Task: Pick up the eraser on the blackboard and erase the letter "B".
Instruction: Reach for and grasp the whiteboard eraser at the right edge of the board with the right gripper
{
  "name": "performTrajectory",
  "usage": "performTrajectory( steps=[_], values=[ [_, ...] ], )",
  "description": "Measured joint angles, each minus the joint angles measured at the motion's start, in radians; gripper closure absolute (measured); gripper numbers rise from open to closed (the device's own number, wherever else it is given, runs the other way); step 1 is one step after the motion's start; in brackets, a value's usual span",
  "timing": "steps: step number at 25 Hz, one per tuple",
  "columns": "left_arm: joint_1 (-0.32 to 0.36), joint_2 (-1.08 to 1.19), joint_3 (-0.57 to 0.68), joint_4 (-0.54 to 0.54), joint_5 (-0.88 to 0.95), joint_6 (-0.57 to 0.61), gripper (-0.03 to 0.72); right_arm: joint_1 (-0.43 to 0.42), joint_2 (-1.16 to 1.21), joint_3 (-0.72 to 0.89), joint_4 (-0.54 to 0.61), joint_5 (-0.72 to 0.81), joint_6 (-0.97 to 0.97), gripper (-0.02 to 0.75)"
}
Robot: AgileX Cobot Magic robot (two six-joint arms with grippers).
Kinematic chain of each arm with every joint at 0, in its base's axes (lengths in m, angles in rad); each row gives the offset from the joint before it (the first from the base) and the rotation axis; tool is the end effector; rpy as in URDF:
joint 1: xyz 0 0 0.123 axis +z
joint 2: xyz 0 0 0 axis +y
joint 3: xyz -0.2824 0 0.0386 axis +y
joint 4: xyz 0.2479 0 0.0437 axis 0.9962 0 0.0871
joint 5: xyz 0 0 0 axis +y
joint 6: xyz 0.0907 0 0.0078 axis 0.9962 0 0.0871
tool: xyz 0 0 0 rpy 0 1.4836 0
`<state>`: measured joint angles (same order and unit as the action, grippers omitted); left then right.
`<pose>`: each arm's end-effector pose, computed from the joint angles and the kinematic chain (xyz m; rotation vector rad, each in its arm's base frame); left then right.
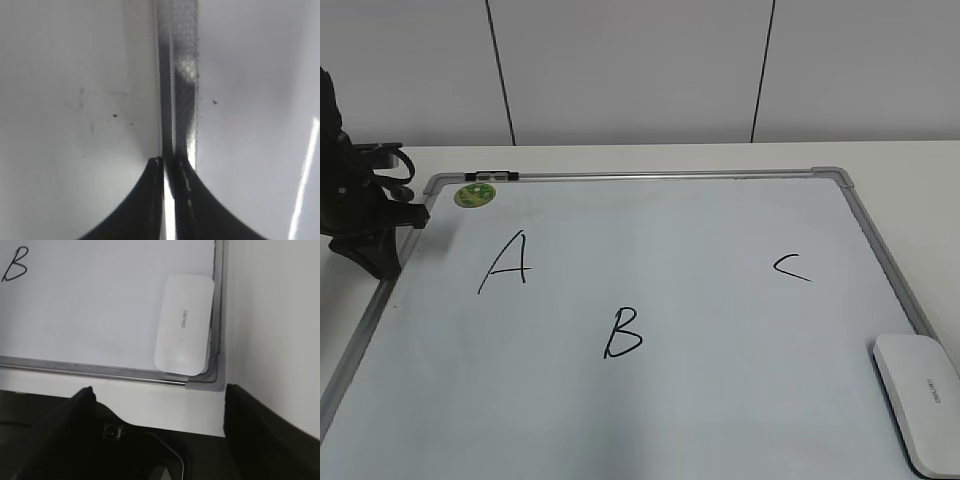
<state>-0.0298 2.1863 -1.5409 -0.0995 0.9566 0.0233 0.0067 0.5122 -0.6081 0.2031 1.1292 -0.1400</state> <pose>0.4236 -0.0200 0.1265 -0.0031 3.0833 -0.1282 0.0681 0.0171 0.2900 -0.1487 2.4943 0.2110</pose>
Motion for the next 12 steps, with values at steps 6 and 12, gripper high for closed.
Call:
performTrajectory(
  steps=[6,12],
  values=[
    [0.000,0.000,-0.001,0.000,0.002,0.000,0.665,-0.001,0.111,0.000,0.063,-0.069,-0.027,0.148],
    [0.000,0.000,-0.001,0.000,0.003,0.000,0.665,-0.001,0.289,0.000,0.077,-0.079,-0.029,0.148]
  ],
)
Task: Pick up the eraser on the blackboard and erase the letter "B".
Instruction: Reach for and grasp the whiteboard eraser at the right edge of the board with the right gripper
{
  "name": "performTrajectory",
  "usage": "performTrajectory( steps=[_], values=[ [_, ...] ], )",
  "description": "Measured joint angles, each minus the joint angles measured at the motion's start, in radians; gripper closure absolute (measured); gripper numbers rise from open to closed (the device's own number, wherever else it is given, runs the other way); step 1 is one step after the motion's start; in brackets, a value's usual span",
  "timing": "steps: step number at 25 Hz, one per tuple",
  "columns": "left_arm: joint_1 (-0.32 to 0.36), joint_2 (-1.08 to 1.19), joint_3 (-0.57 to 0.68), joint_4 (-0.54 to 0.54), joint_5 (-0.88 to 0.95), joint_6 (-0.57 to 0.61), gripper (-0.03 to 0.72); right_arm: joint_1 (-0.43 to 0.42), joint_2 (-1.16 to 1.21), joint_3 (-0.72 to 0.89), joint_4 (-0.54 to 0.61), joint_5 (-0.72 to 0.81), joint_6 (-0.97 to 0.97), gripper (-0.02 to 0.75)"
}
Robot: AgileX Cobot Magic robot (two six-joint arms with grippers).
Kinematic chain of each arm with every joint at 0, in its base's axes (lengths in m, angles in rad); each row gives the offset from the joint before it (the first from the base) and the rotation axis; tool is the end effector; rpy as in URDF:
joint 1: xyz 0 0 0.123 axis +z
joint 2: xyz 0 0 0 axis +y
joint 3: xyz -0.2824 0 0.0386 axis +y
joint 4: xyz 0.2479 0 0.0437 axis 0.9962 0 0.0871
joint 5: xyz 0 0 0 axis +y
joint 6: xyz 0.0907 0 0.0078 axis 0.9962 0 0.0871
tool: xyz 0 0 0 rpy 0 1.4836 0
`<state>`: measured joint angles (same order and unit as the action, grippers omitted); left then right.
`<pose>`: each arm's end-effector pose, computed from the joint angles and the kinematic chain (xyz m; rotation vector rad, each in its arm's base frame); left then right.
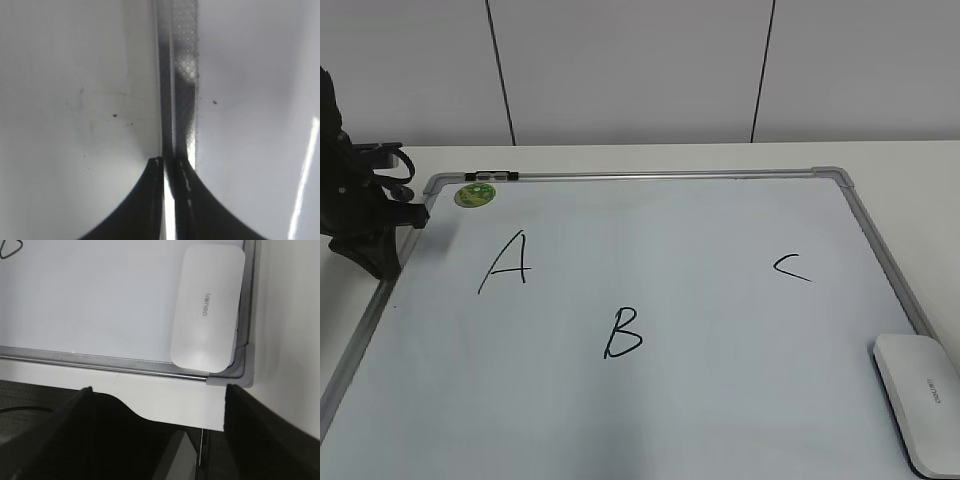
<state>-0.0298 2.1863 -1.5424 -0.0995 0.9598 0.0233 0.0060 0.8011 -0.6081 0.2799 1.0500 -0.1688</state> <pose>0.4237 -0.0200 0.1268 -0.0028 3.0850 -0.1284 0.1196 0.0226 0.2677 -0.1158 2.6885 0.3209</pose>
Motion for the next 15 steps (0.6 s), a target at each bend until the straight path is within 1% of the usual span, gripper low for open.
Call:
performTrajectory(
  steps=[4,15],
  values=[
    [0.000,0.000,0.000,0.000,0.000,0.000,0.665,0.000,0.129,-0.002,0.006,-0.038,0.000,0.148],
    [0.000,0.000,0.000,0.000,0.001,0.000,0.665,-0.002,0.375,-0.028,0.016,-0.124,0.000,0.148]
  ],
)
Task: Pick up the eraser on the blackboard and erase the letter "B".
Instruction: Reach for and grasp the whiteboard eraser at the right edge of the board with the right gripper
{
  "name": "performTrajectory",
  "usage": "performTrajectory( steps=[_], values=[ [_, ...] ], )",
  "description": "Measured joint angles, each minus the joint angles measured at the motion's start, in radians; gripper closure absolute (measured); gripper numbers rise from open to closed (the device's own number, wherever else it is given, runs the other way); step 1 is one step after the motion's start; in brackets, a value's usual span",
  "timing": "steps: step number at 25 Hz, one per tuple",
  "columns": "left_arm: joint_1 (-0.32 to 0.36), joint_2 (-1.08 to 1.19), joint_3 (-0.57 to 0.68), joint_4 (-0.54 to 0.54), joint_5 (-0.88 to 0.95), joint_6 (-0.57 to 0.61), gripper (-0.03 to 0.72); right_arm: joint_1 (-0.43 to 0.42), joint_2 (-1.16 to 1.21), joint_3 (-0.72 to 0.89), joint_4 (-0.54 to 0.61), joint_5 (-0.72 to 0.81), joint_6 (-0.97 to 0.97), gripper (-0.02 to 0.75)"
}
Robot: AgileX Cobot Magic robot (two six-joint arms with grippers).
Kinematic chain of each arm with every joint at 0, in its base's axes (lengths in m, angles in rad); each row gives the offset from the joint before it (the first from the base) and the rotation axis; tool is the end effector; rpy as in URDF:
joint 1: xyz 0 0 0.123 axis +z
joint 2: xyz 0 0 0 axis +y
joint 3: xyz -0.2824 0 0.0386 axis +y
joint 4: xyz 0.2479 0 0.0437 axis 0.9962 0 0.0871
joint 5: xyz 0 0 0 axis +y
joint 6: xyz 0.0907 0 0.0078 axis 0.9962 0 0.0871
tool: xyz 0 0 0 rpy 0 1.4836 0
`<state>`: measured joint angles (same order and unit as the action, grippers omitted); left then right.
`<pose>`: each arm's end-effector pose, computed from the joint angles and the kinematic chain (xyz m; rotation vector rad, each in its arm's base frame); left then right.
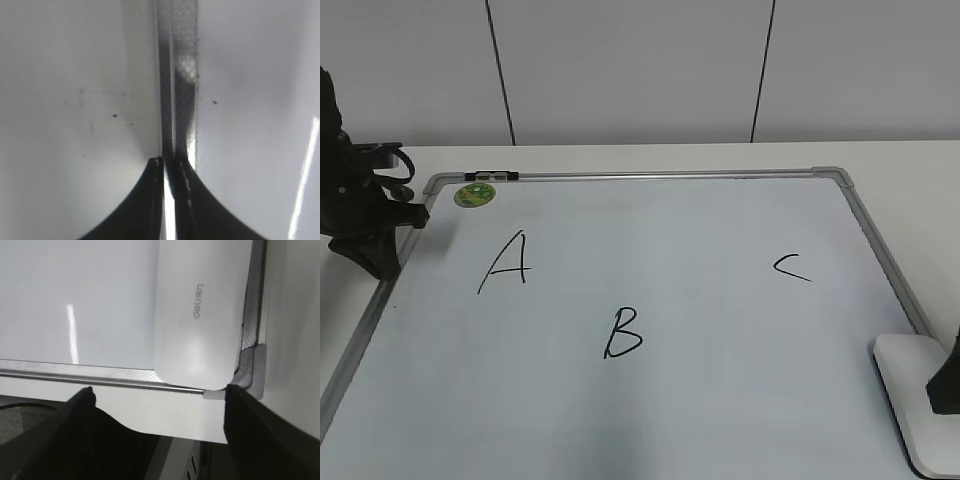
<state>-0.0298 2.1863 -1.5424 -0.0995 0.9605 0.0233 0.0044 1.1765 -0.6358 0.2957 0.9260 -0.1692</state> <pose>0.4236 -0.0200 0.1268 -0.0027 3.0857 -0.1285 0.1807 0.0220 0.2219 -0.0258 2.9116 0.3463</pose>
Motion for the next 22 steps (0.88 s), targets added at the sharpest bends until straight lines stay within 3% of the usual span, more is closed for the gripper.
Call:
performTrajectory(
  steps=[6,10,17,22],
  values=[
    [0.000,0.000,0.000,0.000,0.000,0.000,0.665,0.000,0.082,-0.035,0.002,-0.036,-0.002,0.148],
    [0.000,0.000,0.000,0.000,0.000,0.000,0.665,0.050,0.151,-0.069,-0.005,-0.060,0.017,0.148],
    [0.000,0.000,0.000,-0.002,0.000,0.000,0.665,0.102,0.245,-0.103,-0.175,-0.073,0.257,0.148],
    [0.000,0.000,0.000,-0.002,0.000,0.000,0.665,0.102,0.299,-0.109,-0.236,-0.081,0.309,0.148]
  ],
)
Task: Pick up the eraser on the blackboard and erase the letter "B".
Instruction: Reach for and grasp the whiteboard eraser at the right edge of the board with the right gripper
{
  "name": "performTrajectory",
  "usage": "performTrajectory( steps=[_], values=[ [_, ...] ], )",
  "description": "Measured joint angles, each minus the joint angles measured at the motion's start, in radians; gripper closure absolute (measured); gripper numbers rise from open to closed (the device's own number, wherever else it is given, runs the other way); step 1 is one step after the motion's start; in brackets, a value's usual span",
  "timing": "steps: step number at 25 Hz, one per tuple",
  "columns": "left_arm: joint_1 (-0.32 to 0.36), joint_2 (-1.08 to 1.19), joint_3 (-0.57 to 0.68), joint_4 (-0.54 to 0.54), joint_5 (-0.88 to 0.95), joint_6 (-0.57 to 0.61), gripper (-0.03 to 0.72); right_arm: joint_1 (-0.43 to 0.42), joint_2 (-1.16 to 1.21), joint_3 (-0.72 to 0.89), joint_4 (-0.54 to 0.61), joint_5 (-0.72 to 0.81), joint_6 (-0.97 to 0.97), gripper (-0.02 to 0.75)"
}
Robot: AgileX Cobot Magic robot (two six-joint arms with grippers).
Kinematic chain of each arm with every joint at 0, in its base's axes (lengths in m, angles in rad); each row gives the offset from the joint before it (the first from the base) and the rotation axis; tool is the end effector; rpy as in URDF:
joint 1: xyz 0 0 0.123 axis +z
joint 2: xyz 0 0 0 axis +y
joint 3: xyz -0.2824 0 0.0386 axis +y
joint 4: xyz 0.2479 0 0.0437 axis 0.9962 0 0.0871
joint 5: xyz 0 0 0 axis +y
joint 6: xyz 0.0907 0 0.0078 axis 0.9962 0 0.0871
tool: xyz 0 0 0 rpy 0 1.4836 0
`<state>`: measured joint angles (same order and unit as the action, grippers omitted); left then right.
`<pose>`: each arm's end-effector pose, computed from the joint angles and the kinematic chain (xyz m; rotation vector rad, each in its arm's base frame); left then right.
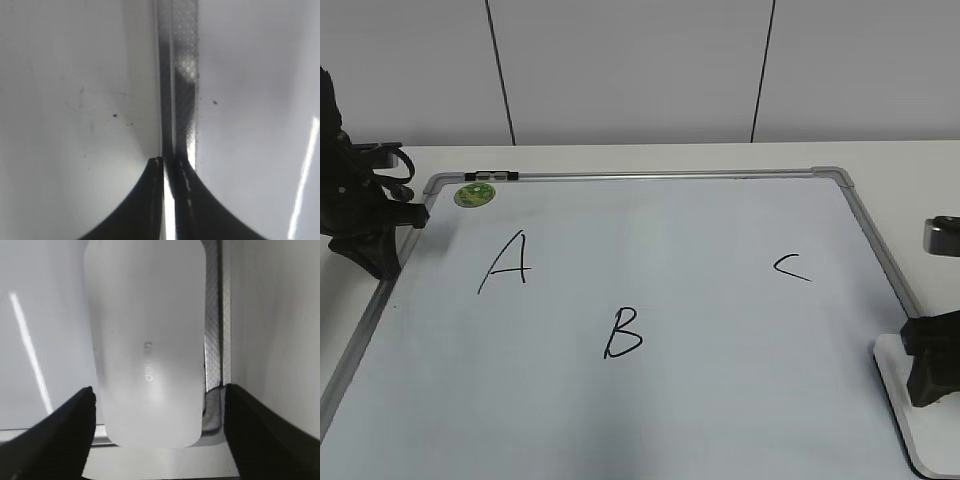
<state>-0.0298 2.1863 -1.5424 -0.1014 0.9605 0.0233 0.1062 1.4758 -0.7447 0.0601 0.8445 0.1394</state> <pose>0.4236 -0.0202 0.1268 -0.0043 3.0856 -0.1309 0.2311 0.0287 0.1842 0.1092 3.0624 0.0863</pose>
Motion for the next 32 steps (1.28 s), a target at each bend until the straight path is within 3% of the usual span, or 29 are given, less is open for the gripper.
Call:
performTrajectory(
  steps=[12,27,32],
  values=[
    [0.000,0.000,0.000,-0.006,0.000,0.000,0.665,0.000,0.076,-0.005,0.039,-0.065,-0.040,0.068],
    [0.000,0.000,0.000,-0.009,0.000,0.000,0.665,0.002,0.190,-0.058,0.028,-0.094,-0.051,0.071],
    [0.000,0.000,0.000,-0.009,0.000,0.000,0.665,0.002,0.194,-0.063,0.020,-0.094,-0.051,0.143]
  ],
)
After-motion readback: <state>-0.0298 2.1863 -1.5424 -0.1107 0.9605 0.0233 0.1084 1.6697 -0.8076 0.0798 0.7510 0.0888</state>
